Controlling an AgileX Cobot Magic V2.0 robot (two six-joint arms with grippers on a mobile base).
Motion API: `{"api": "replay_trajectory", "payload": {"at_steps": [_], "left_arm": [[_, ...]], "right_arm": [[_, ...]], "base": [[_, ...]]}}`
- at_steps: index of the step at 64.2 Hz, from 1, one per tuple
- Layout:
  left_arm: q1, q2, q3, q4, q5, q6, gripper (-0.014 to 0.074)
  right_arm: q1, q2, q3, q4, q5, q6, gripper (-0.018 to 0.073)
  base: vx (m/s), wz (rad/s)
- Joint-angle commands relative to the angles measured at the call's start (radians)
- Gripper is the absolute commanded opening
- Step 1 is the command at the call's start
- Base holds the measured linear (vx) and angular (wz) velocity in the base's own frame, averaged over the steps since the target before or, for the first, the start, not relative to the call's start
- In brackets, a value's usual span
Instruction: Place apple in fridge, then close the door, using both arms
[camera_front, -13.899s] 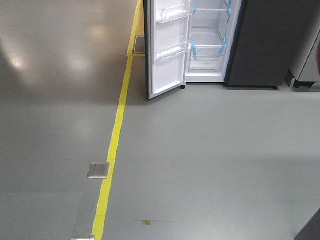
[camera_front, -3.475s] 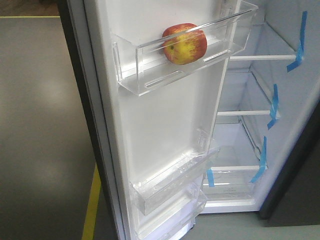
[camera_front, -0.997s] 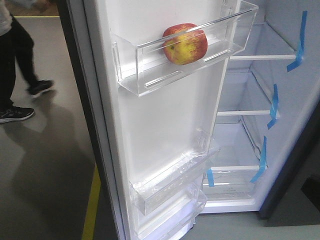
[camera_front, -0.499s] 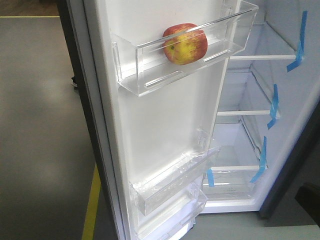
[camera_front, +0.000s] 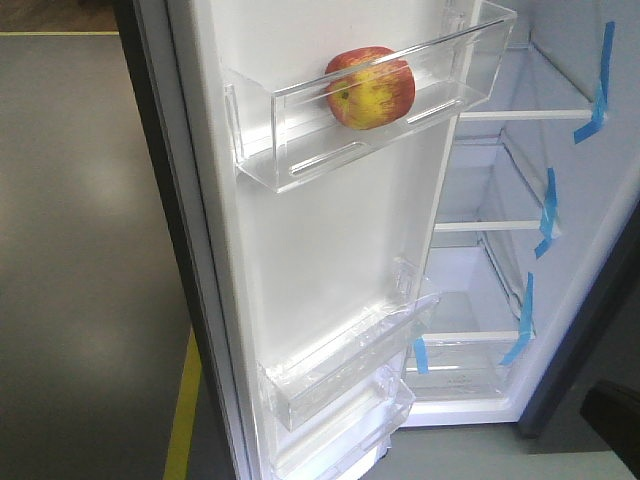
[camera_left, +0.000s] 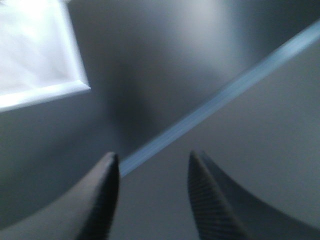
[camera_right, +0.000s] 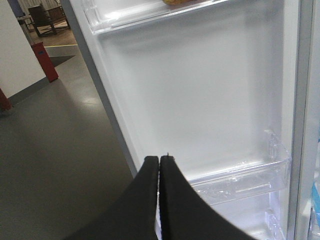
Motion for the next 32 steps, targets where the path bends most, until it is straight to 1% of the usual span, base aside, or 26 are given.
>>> {"api": "replay_trajectory", "payload": {"at_steps": [1, 8, 25, 32], "left_arm": [[0.000, -0.041, -0.034, -0.093, 0.016, 0.013, 0.0343], [0.000, -0.041, -0.034, -0.100, 0.033, 0.013, 0.0343], [0.000, -0.041, -0.034, -0.184, 0.164, 0.013, 0.0342], [0.000, -0.041, -0.034, -0.231, 0.261, 0.057, 0.0342]], "right_arm": [[-0.002, 0.010, -0.024, 0.028, -0.032, -0.002, -0.0003], [-0.002, 0.010, -0.024, 0.028, -0.028, -0.002, -0.0003], [-0.002, 0.010, -0.024, 0.029, -0.023, -0.002, -0.0003], [-0.002, 0.010, -0.024, 0.029, -0.020, -0.002, -0.0003]], "base": [[0.00, 0.00], [0.00, 0.00], [0.00, 0.00], [0.00, 0.00]]}}
